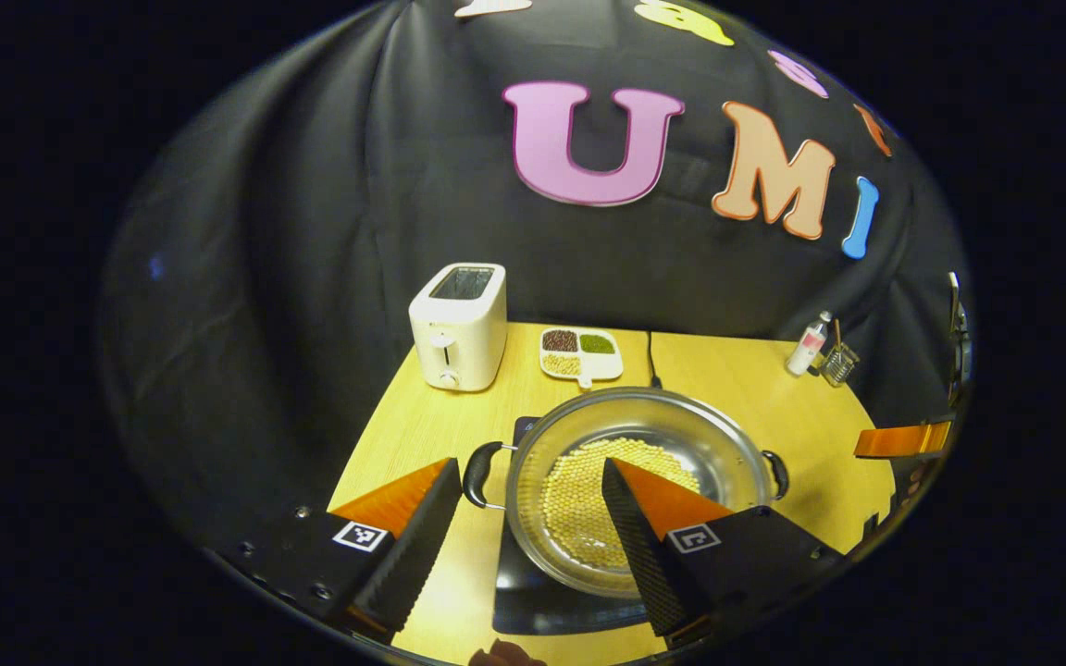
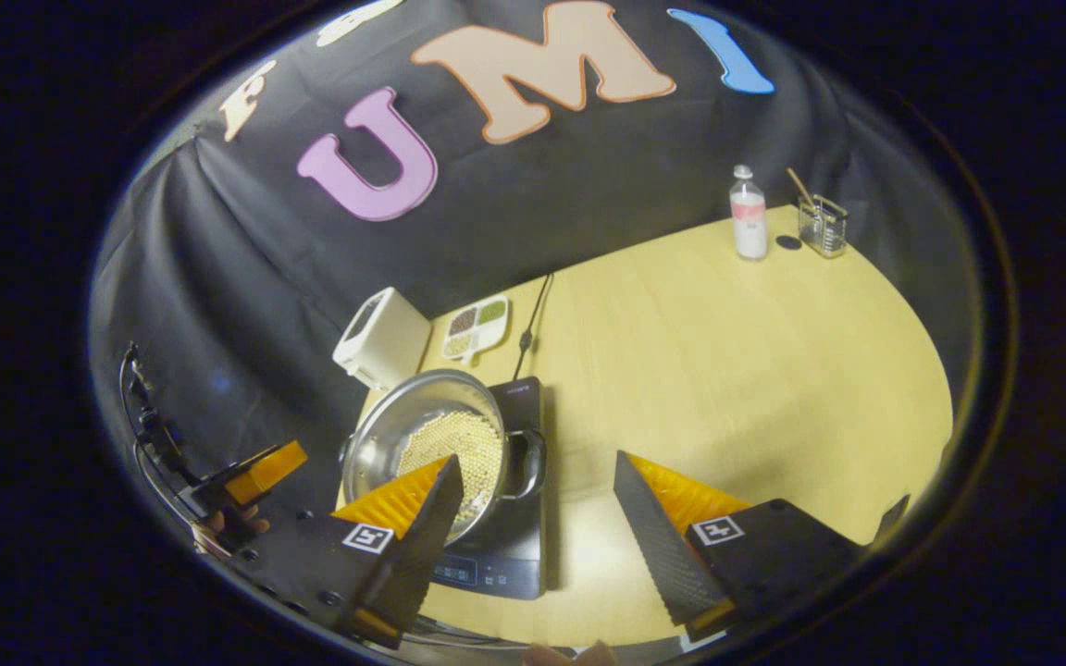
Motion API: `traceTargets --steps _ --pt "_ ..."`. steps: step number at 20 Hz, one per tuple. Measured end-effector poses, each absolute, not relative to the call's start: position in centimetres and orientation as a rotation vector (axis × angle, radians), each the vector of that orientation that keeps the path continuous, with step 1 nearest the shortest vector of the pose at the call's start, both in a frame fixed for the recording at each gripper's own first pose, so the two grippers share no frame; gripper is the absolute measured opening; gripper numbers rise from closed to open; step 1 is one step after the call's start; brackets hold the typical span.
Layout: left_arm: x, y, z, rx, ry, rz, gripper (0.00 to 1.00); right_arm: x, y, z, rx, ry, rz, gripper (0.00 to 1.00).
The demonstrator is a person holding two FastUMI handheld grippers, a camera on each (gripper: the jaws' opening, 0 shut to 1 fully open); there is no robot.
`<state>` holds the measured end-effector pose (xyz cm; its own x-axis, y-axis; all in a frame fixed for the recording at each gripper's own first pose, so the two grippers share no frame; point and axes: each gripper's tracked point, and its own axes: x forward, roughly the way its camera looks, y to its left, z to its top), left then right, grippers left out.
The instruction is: First push the handle of the pot to place it horizontally, then grasp the pot with both hands and set it on the induction cooktop.
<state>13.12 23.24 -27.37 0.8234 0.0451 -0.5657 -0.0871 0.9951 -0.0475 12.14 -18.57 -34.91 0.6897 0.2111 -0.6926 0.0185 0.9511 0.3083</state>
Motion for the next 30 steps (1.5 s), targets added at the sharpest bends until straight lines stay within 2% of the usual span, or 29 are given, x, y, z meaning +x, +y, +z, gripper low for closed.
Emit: traceTargets --steps 1,2,3,4,5,6,8,11,13,14,15,16,17,18,19,20,21,22,23,25,26,27,29,30 --pt "11.8 21.8 -26.3 -0.075 0.580 0.083 0.94 11.2 -19.6 -33.8 0.301 0.781 0.126 0.92" --pt "10.2 19.8 -25.2 -0.084 0.565 0.087 0.98 10.3 -20.5 -32.6 0.300 0.746 0.143 0.92" --pt "9.0 18.2 -24.1 -0.091 0.547 0.085 0.94 9.7 -21.2 -31.4 0.298 0.703 0.162 0.92" --pt "7.4 16.7 -22.8 -0.090 0.527 0.087 0.98 9.0 -21.8 -30.3 0.296 0.663 0.180 0.92" --pt "6.0 15.7 -21.6 -0.080 0.507 0.097 0.94 8.0 -22.4 -29.3 0.291 0.637 0.194 1.00" --pt "4.7 14.8 -20.3 -0.074 0.483 0.100 0.94 6.8 -22.9 -28.4 0.287 0.618 0.208 0.91" --pt "3.0 12.9 -17.3 -0.061 0.426 0.094 0.93 5.1 -24.0 -26.1 0.273 0.563 0.225 0.92" --pt "1.6 9.7 -12.9 -0.048 0.328 0.063 0.93 3.7 -26.2 -22.3 0.239 0.460 0.201 0.91" --pt "1.2 7.5 -10.6 -0.037 0.273 0.018 0.89 3.1 -27.2 -18.9 0.229 0.373 0.185 0.91" --pt "0.8 6.7 -9.6 -0.029 0.251 -0.003 0.93 2.5 -27.8 -17.3 0.217 0.328 0.171 0.91" --pt "0.4 6.1 -8.6 -0.022 0.221 -0.021 0.89 1.9 -28.4 -15.8 0.197 0.288 0.154 0.91" --pt "0.0 5.5 -7.5 -0.014 0.189 -0.038 0.93 1.2 -29.0 -14.3 0.175 0.245 0.137 0.91" --pt "-0.5 5.1 -6.5 -0.007 0.157 -0.053 0.89 0.5 -29.4 -12.7 0.152 0.194 0.119 0.91" --pt "-1.1 5.1 -5.8 0.002 0.136 -0.058 0.93 -0.2 -29.7 -11.4 0.127 0.145 0.097 0.91" --pt "-1.8 5.3 -5.5 0.010 0.125 -0.061 0.93 -1.1 -29.9 -10.5 0.096 0.109 0.079 0.90" --pt "-2.4 5.3 -5.0 0.011 0.110 -0.065 0.88 -1.9 -29.9 -9.8 0.061 0.081 0.069 0.99" --pt "-2.9 5.5 -4.7 0.009 0.093 -0.064 0.93 -3.0 -29.7 -9.2 0.023 0.057 0.059 0.90" --pt "-3.5 5.7 -4.6 0.004 0.086 -0.065 0.89 -4.0 -29.5 -8.9 -0.010 0.041 0.049 0.91" --pt "-4.1 5.7 -4.6 -0.009 0.076 -0.073 0.92 -5.1 -29.2 -8.5 -0.035 0.031 0.041 0.91" --pt "-4.7 5.2 -4.4 -0.046 0.052 -0.093 0.93 -7.0 -28.2 -7.6 -0.067 0.010 0.043 0.92" --pt "-5.1 5.5 -4.9 -0.053 0.074 -0.089 0.88 -7.8 -27.8 -7.3 -0.084 0.016 0.048 0.92" --pt "-5.8 6.1 -4.9 -0.053 0.088 -0.071 0.92 -8.4 -27.6 -7.1 -0.096 0.022 0.053 0.92" --pt "-6.4 6.5 -3.9 -0.059 0.058 -0.069 0.93 -8.3 -27.3 -5.9 -0.094 -0.007 0.047 0.93" --pt "-6.6 6.7 -3.6 -0.055 0.059 -0.065 0.87 -8.2 -27.0 -5.2 -0.081 -0.021 0.051 0.94"
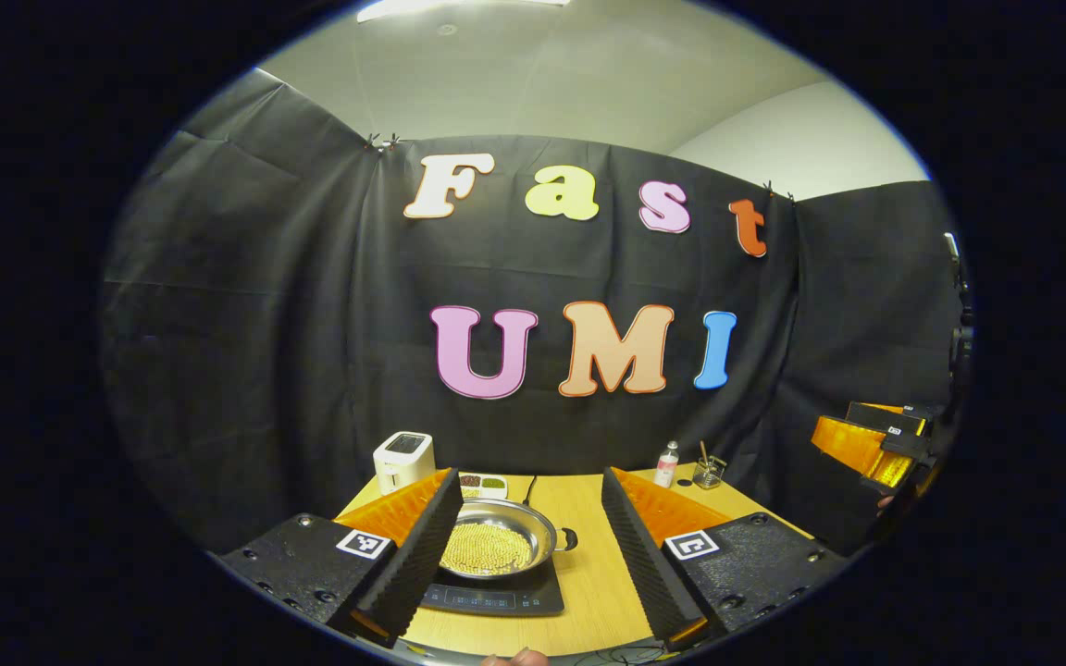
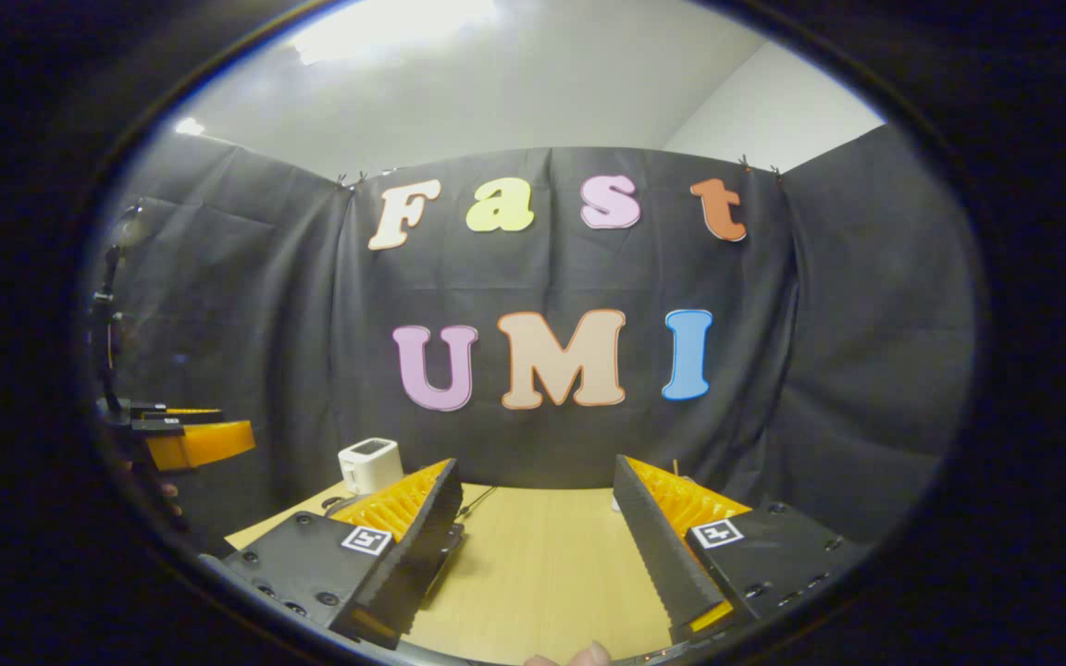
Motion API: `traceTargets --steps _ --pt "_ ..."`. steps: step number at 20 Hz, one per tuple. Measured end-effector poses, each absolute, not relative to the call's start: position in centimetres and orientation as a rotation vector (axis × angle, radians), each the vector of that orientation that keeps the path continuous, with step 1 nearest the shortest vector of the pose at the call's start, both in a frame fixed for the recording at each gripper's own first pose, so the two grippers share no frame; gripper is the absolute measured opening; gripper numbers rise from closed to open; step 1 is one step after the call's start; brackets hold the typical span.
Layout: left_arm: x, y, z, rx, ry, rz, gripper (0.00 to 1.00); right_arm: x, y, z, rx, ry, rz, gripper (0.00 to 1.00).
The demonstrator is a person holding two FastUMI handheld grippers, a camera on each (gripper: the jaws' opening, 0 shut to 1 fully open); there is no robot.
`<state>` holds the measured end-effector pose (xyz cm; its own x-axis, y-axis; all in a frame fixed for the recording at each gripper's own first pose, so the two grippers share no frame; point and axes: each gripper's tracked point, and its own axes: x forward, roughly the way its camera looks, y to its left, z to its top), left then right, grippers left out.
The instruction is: First push the handle of the pot to place it horizontally, then grasp the pot with both hands and set it on the induction cooktop.
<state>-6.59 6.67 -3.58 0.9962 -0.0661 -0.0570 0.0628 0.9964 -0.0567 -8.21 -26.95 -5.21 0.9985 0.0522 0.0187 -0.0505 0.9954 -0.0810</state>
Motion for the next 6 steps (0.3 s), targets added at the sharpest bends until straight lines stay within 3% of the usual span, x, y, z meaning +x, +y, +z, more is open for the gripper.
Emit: traceTargets --steps 1,2,4,5,6 --pt "-6.6 7.0 -3.5 -0.046 0.069 -0.052 0.92 -8.2 -26.8 -4.9 -0.073 -0.019 0.056 1.00" --pt "-6.8 7.1 -3.5 -0.039 0.072 -0.043 0.87 -8.4 -27.1 -5.0 -0.072 -0.015 0.056 0.94" --pt "-6.8 6.3 -2.5 -0.025 0.056 -0.052 0.92 -8.6 -27.5 -3.7 -0.072 -0.040 0.059 0.94" --pt "-6.8 5.9 -2.4 -0.017 0.058 -0.054 0.88 -8.7 -27.8 -3.5 -0.074 -0.045 0.057 1.00" --pt "-7.0 5.5 -2.4 -0.017 0.055 -0.057 0.88 -9.0 -28.2 -3.7 -0.076 -0.042 0.055 1.00"
